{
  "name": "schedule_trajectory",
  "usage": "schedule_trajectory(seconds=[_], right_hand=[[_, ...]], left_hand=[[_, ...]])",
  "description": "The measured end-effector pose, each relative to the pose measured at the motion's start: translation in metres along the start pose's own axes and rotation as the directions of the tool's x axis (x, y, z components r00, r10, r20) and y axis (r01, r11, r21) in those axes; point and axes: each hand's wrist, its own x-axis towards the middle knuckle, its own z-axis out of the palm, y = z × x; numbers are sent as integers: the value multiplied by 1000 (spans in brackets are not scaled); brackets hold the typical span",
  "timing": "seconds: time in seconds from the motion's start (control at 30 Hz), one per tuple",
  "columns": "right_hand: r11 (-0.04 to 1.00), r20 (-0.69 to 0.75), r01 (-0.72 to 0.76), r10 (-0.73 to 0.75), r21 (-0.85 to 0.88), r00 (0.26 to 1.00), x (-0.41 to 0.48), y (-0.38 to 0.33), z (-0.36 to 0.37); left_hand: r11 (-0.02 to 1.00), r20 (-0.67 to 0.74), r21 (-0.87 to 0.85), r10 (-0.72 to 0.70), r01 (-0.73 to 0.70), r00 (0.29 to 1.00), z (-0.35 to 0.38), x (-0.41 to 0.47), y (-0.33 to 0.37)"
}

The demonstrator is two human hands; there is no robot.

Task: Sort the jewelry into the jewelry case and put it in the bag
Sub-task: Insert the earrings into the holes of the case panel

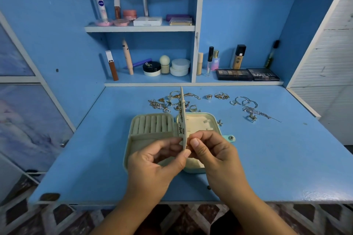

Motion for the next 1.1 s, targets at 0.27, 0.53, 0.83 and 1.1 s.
schedule_trajectory(seconds=[0.27, 0.53, 0.83, 1.1], right_hand=[[1000, 12, -2, 2, 30, 1000, 1, 2, 2], [999, 3, 7, -7, 32, 1000, 1, 5, 5], [995, -27, 59, -62, -77, 998, 0, 6, 9], [994, -35, 29, -33, -107, 999, -5, 8, 0]], left_hand=[[999, 5, 5, 33, -33, 999, 0, 0, 0], [998, 10, 21, 61, -61, 998, -1, 1, -3], [997, 19, -8, 74, -74, 997, 1, 1, -1], [998, -4, -21, 54, -54, 999, -2, 1, -2]])
